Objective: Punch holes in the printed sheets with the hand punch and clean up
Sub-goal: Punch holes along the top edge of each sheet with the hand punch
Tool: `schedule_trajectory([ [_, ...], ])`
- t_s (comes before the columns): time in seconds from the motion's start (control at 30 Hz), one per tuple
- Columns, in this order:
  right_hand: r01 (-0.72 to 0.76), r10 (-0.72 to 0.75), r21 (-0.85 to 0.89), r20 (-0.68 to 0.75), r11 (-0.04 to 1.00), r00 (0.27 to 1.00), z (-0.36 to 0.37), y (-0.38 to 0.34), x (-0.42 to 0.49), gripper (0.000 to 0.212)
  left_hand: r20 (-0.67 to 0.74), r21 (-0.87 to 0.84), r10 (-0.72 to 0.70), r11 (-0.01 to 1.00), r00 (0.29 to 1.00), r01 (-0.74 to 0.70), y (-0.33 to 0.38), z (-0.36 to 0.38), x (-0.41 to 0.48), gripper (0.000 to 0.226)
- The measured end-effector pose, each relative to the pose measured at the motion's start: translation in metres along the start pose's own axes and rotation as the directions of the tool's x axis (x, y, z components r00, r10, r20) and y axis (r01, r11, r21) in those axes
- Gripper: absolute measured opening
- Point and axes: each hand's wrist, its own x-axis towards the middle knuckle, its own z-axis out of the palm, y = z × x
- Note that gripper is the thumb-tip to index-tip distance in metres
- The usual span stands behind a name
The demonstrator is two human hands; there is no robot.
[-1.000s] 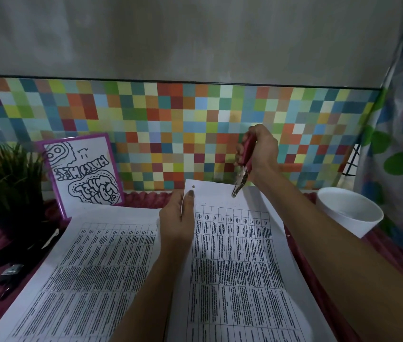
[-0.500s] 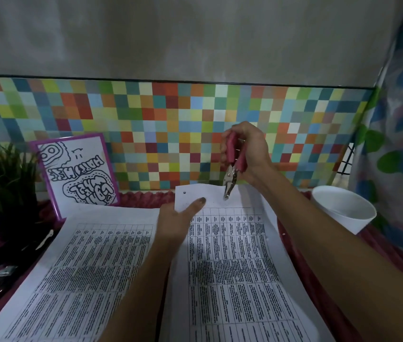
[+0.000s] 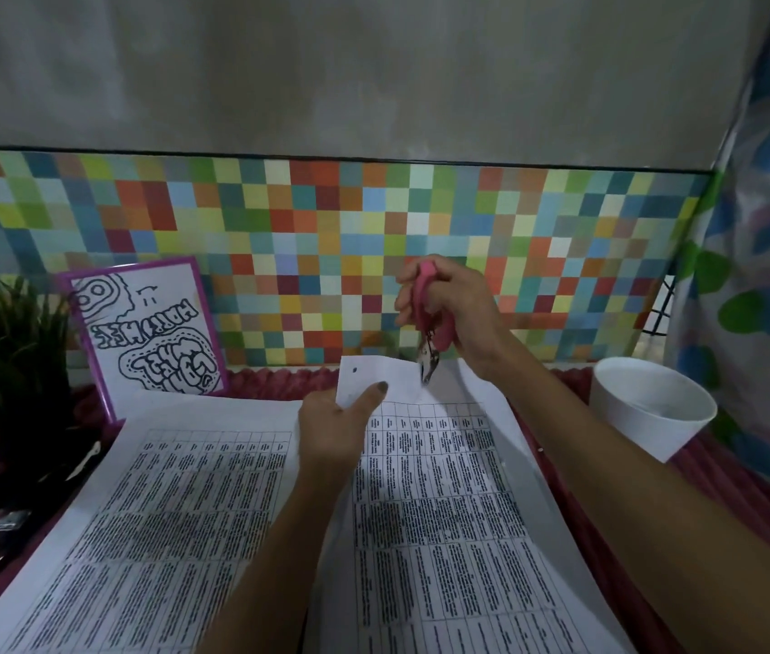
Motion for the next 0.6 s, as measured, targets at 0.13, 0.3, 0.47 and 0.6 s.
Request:
schedule_trajectory([
  [0.13, -0.003, 0.01, 0.043, -0.161, 0.999, 0.987, -0.008, -0.005, 0.002, 0.032, -0.022, 0.024, 0.035, 0.999, 0.999, -0.034, 0.002, -0.004, 0.001, 0.013],
  [0.3, -0.009, 0.05, 0.173, -0.235, 0.985, 0.971, -0.012, -0.002, 0.0, 0.036, -0.035, 0.031, 0.046, 0.999, 0.998, -0.045, 0.004, -0.002, 0.0, 0.018],
  [0.47, 0.137, -0.138, -0.007, -0.047, 0.99, 0.989, 0.006, 0.01, -0.021, 0.034, -0.057, -0.009, -0.037, 0.999, 0.998, 0.037, 0.003, 0.003, -0.005, 0.03],
  [0.6, 0.177, -0.174, 0.025, -0.099, 0.984, 0.98, 0.009, 0.004, -0.026, 0.025, -0.086, 0.021, 0.015, 1.0, 0.996, -0.014, 0.001, -0.002, 0.0, 0.047],
])
